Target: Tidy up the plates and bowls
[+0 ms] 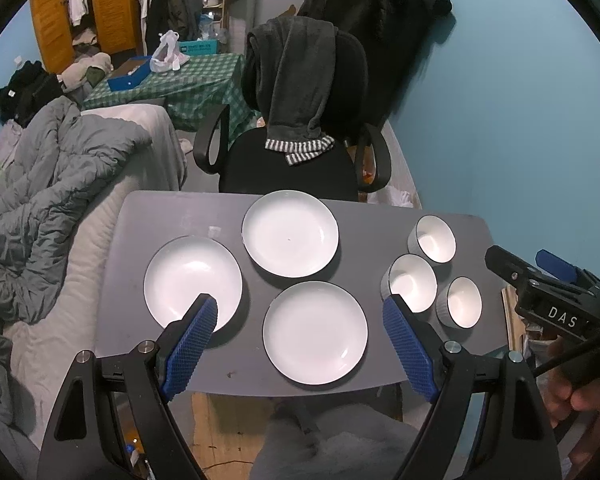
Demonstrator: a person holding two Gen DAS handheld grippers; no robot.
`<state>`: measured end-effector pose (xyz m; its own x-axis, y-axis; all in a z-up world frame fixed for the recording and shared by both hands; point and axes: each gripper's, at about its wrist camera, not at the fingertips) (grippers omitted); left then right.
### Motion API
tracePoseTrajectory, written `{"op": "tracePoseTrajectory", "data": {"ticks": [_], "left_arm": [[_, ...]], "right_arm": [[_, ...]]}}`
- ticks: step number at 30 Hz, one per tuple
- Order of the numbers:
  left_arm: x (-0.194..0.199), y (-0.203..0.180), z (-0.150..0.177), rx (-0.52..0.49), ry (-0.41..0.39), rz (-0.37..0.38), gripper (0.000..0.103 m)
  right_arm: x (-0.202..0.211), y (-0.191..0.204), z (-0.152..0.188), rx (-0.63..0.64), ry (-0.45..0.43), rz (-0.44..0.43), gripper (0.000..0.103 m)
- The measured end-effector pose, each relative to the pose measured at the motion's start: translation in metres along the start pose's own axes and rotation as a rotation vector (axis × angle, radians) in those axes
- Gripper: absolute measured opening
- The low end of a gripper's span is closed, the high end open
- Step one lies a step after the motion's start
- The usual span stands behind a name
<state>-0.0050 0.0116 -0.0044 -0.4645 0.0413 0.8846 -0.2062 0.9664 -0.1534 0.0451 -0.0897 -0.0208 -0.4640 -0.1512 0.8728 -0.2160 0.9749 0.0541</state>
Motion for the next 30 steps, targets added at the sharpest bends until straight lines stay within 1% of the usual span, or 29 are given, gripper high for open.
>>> {"op": "tracePoseTrajectory", "data": {"ticks": [30], "left_arm": [[-0.0065, -0.0001, 0.0005, 0.001, 0.012, 0.009, 0.086]], "right_arm": [[-0.0037, 0.0035, -0.0008, 0.010, 0.013, -0.003, 0.101]]}}
Point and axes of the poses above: each gripper's, at about its wrist camera, not at the fingertips, and x roughly against the way its jaws point, y to its left, z to its underside, and after that the axes turned 1 degree about -z, right-handed
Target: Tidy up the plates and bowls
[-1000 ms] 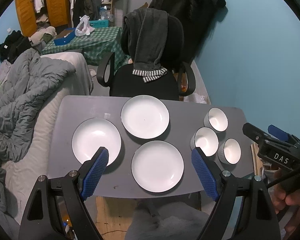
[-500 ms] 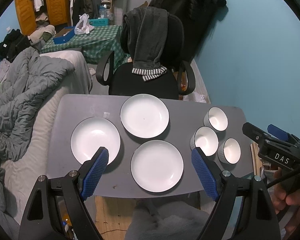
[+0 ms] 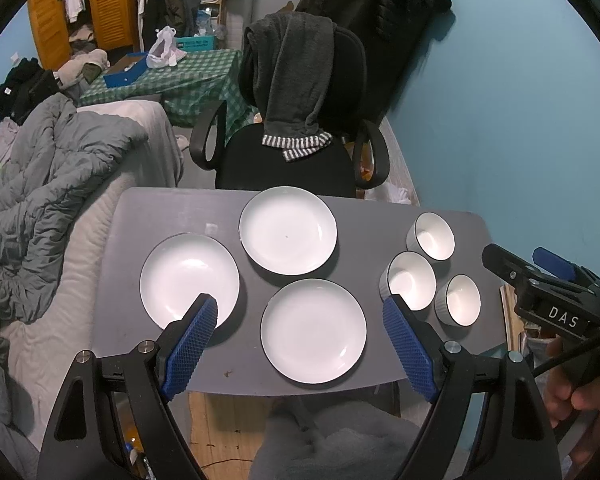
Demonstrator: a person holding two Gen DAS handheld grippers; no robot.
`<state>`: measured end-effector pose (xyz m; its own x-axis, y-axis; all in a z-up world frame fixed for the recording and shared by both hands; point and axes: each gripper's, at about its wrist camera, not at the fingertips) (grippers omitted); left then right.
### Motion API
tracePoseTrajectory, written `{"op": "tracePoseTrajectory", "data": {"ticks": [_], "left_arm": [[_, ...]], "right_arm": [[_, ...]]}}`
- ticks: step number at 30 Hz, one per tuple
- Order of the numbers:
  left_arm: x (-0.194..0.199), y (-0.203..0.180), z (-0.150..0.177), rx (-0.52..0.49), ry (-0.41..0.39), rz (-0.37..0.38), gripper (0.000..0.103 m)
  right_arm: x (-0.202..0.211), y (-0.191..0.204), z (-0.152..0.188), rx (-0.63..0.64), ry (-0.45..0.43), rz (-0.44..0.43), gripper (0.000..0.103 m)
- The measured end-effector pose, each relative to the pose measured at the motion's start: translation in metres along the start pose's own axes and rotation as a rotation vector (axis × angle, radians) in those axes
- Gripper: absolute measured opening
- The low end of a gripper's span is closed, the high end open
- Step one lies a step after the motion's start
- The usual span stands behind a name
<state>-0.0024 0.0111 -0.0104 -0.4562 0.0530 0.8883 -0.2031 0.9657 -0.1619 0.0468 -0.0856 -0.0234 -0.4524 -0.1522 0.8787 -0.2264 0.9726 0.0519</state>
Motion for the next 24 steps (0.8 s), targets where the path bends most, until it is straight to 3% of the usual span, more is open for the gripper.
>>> {"op": "tracePoseTrajectory", "data": {"ticks": [24], "left_arm": [[-0.0064, 0.0031, 0.0045, 0.010, 0.014, 0.008, 0.086]], "right_arm": [[0.0021, 0.0051, 0.0053, -0.008, 0.022, -0.006, 0.101]]}}
Point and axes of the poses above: each gripper's, at about its wrist camera, not at the fingertips, and x roughly against the way its jaws point, y to its left, z to its underside, and after that the axes turned 1 degree about -z, right-handed
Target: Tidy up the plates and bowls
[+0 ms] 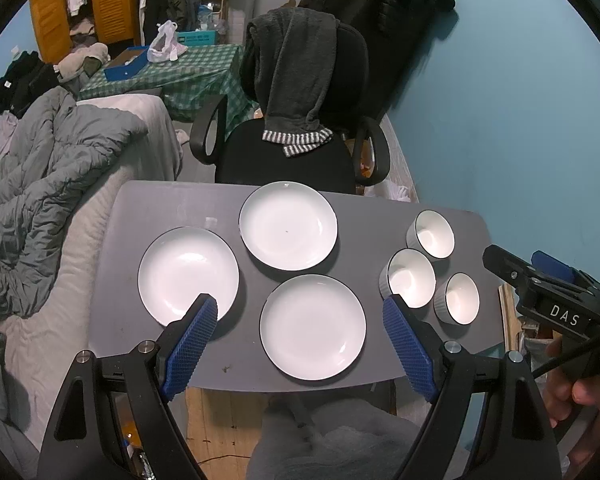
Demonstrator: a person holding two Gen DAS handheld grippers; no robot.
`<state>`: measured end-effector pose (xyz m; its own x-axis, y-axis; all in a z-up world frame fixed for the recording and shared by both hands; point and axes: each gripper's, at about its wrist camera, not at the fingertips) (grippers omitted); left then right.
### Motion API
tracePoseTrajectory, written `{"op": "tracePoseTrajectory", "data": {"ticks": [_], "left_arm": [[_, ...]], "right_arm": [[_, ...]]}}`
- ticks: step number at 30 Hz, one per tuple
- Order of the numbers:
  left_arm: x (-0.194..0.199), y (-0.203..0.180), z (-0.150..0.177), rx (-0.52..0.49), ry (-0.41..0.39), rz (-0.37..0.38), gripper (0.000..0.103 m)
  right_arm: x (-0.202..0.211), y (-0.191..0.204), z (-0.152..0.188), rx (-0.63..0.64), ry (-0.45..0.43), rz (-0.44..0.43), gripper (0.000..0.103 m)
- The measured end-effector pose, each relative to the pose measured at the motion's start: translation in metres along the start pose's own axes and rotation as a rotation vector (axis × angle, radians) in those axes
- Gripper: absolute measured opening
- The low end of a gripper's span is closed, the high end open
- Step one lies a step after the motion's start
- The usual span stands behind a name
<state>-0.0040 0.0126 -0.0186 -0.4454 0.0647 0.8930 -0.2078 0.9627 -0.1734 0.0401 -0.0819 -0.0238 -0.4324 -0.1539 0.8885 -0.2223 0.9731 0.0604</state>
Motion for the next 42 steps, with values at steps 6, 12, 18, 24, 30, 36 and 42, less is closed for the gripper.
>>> {"op": "tracePoseTrajectory", "data": {"ticks": [6, 12, 18, 24, 30, 36, 42], "left_arm": [[0.000, 0.002, -0.001, 0.002, 0.006, 0.000, 0.086], [-0.002, 0.000, -0.002, 0.004, 0.014, -0.002, 0.086], [-0.013, 0.005, 0.001, 0.011, 0.043, 0.007, 0.086], [-0.033, 0.021, 0.006, 0.023, 0.073, -0.014, 0.086], [-0.054, 0.034, 0.011, 0.022, 0.112, -0.036, 0.086], [-0.081, 0.048, 0.022, 0.038, 0.161, -0.024, 0.086], [-0.118, 0.054, 0.039, 0.036, 0.226, -0.001, 0.086]], "right_arm": [[-0.003, 0.000, -0.005, 0.007, 0.012, -0.006, 0.101], [-0.008, 0.002, -0.011, 0.019, 0.021, -0.009, 0.101], [-0.022, 0.004, -0.013, 0.039, 0.054, -0.037, 0.101], [-0.049, 0.008, -0.009, 0.121, 0.106, -0.054, 0.101], [-0.081, 0.009, -0.001, 0.147, 0.175, -0.123, 0.101], [-0.121, 0.008, 0.011, 0.172, 0.246, -0.162, 0.101], [-0.164, 0.008, 0.023, 0.234, 0.338, -0.187, 0.101]]}}
Point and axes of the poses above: each gripper's, at about its wrist camera, not at the fingertips, and x roughly against the way its jaws point, y to its left, z to its underside, and after that the axes turned 1 degree about -z, right-handed
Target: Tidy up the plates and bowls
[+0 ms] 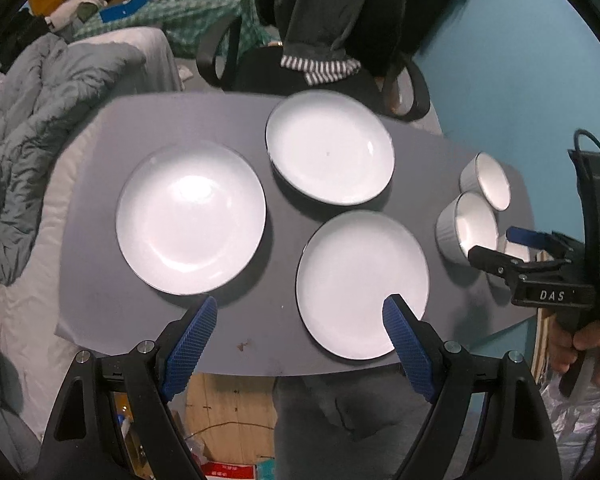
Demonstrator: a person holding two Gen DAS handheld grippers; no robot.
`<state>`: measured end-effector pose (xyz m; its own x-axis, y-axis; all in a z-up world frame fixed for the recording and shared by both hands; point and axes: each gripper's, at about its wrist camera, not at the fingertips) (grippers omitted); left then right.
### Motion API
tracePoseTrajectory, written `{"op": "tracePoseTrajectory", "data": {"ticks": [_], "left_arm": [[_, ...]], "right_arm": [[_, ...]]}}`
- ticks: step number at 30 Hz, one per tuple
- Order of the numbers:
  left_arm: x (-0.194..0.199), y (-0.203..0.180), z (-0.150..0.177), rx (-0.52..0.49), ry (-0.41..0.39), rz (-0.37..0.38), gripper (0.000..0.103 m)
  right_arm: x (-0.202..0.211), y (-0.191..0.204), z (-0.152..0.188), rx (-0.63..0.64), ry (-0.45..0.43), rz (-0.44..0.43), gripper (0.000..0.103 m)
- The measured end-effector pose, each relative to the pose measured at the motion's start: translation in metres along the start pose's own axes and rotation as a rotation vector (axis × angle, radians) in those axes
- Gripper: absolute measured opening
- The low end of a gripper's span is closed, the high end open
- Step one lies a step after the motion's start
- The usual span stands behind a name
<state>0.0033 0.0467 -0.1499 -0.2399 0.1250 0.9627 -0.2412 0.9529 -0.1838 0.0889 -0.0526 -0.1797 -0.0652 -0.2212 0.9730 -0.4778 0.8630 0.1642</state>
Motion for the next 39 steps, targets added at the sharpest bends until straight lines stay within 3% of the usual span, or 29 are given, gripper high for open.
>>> {"op": "tracePoseTrajectory", "data": {"ticks": [7, 19, 24, 28, 39], "left_arm": [[-0.035, 0.003, 0.008, 0.021, 0.043, 0.041, 0.086], [-0.096, -0.010, 0.013, -0.011, 0.129, -0.033, 0.086], [-0.102, -0.013, 0.011, -0.012, 0.132, -0.045, 0.086], [-0.104, -0.014, 0.009, 0.003, 0.137, -0.049, 0.086], [-0.115, -0.004, 0.008, 0.022, 0.133, -0.064, 0.086]], "right_arm": [[-0.036, -0.003, -0.002, 0.048, 0.055, 0.003, 0.101], [-0.081, -0.005, -0.010, 0.083, 0.111, 0.031, 0.100], [-0.061, 0.000, -0.015, 0.087, 0.050, 0.079, 0.097], [-0.046, 0.010, -0.017, 0.134, -0.010, 0.065, 0.097], [-0.073, 0.032, -0.032, 0.230, -0.007, -0.017, 0.091]]}}
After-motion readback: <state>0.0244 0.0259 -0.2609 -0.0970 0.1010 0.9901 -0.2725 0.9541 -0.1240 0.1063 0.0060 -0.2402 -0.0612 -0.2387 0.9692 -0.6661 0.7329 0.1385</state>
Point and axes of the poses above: each gripper's, at about its wrist camera, not at the fingertips, and x roughly against the way its jaws point, y to its left, z to its underside, and after that the axes turned 1 degree about -z, right-handed
